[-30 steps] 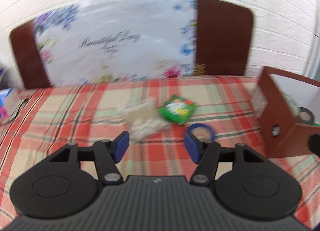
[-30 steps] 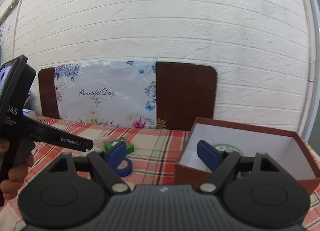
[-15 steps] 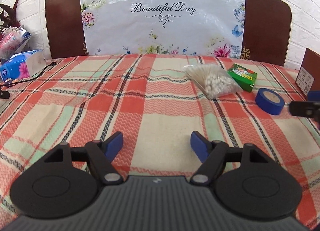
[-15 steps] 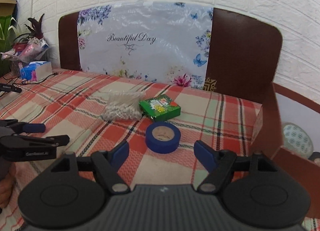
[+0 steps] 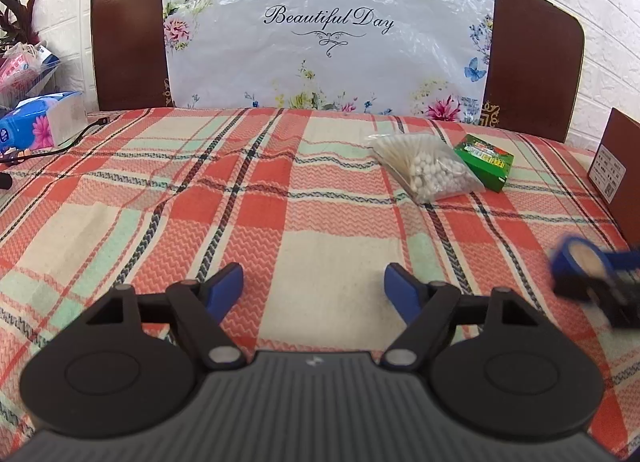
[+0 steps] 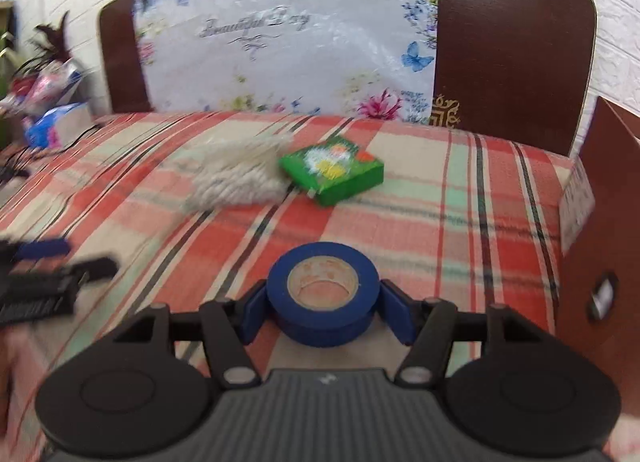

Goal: Organize objects
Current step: 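Carry the blue tape roll into the brown box and open the right tool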

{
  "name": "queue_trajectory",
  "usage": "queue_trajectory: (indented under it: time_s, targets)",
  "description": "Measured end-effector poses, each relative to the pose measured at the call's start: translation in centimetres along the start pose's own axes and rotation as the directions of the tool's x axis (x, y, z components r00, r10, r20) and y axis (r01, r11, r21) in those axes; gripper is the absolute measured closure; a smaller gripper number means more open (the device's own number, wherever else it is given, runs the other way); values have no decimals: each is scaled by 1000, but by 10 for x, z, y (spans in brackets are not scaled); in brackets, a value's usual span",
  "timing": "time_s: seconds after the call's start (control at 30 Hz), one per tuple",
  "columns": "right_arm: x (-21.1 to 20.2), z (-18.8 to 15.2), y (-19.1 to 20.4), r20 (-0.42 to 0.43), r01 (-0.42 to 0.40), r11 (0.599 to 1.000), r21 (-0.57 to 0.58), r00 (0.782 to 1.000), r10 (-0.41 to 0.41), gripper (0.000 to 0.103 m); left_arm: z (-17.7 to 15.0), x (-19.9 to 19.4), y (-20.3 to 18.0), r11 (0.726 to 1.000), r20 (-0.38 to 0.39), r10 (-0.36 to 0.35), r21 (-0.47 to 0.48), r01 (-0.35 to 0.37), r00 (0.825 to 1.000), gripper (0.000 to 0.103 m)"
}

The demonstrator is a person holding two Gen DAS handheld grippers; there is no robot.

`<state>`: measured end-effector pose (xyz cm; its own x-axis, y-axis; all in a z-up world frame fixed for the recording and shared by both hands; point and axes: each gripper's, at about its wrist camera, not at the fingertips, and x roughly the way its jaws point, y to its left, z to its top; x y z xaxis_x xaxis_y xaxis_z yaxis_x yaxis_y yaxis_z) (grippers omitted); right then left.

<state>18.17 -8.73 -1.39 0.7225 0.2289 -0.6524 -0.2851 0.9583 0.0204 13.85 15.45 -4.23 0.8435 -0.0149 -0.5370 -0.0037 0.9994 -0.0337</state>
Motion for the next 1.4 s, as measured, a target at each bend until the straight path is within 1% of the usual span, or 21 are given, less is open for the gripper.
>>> queue_trajectory:
  time_s: [0.2, 0.23, 0.27, 0.3, 0.37, 0.43, 0.47, 0.5, 0.6, 0.7, 0.77, 0.8, 0.83, 0.9, 0.93, 0.97, 1.03, 1.1, 1.17, 1.27, 1.4]
  targets:
    - [-68, -53, 5, -7, -4, 1000, -16, 1000, 4, 41, 6, 0, -10, 998, -41, 12, 55, -10, 999, 21]
    - [-72, -58, 5, -2, 7, 1000, -12, 1000, -7, 30, 10, -3, -14, 999, -66, -10, 53, 13, 998, 27]
    - [-75, -61, 5, 3, 16, 1000, -9, 1000, -16, 24, 14, -8, -17, 998, -96, -62, 26, 65, 993, 33]
    - [-77, -63, 3, 5, 18, 1000, -4, 1000, -18, 24, 17, -16, -22, 991, -127, -137, -14, 136, 982, 35]
    - [-81, -64, 1, 11, 16, 1000, 1, 1000, -16, 26, 22, -28, -38, 962, -182, -273, -44, 270, 945, 39]
    - [-82, -66, 1, 21, 20, 1000, -7, 1000, -20, 27, 24, -42, -64, 915, -234, -397, -22, 403, 888, 51]
    - [-82, -67, 1, 25, 23, 1000, -8, 999, -23, 27, 24, -47, -78, 896, -257, -427, 4, 443, 867, 51]
    - [-81, -68, 2, 27, 25, 1000, -8, 999, -25, 27, 23, -51, -91, 884, -280, -439, 37, 466, 854, 51]
    - [-83, -73, 7, 48, 35, 999, -23, 998, -34, 27, 15, -57, -122, 856, -334, -443, 119, 503, 832, 53]
    - [-83, -75, 6, 59, 28, 999, -23, 998, -27, 27, 3, -48, -138, 856, -392, -404, 156, 493, 826, 53]
    - [-82, -74, 3, 53, 19, 1000, -14, 998, -18, 27, -1, -47, -140, 863, -383, -401, 147, 484, 832, 54]
    - [-81, -73, 3, 48, 14, 1000, -11, 999, -13, 27, -1, -44, -142, 867, -392, -388, 152, 474, 834, 58]
    - [-79, -72, 3, 47, 9, 1000, -11, 999, -9, 27, -1, -39, -142, 869, -408, -381, 147, 472, 830, 70]
    - [-76, -69, 5, 39, 6, 1000, -22, 999, -5, 27, -2, -36, -139, 875, -401, -388, 124, 469, 830, 77]
    - [-75, -66, 7, 36, -5, 999, -33, 999, 6, 32, -2, -35, -139, 873, -403, -395, 114, 474, 826, 82]
    - [-73, -64, 8, 33, -31, 998, -46, 999, 33, 42, -1, -37, -141, 879, -401, -385, 116, 463, 831, 83]
    - [-73, -62, 11, 45, -27, 998, -61, 999, 30, 42, 3, -43, -144, 885, -388, -369, 133, 447, 845, 83]
    - [-82, -63, 9, 95, -17, 998, -52, 995, 22, 43, 15, -56, -147, 877, -346, -392, 139, 460, 852, 83]
    - [-97, -59, 7, 175, 29, 997, -66, 984, -17, 43, 35, -67, -153, 863, -296, -432, 140, 486, 852, 83]
    - [-115, -42, -6, 278, 120, 991, -63, 955, -98, 43, 65, -77, -173, 841, -228, -476, 164, 516, 849, 83]
    - [-128, -18, -40, 360, 194, 981, -1, 915, -181, 43, 96, -76, -215, 811, -176, -507, 234, 536, 844, 83]
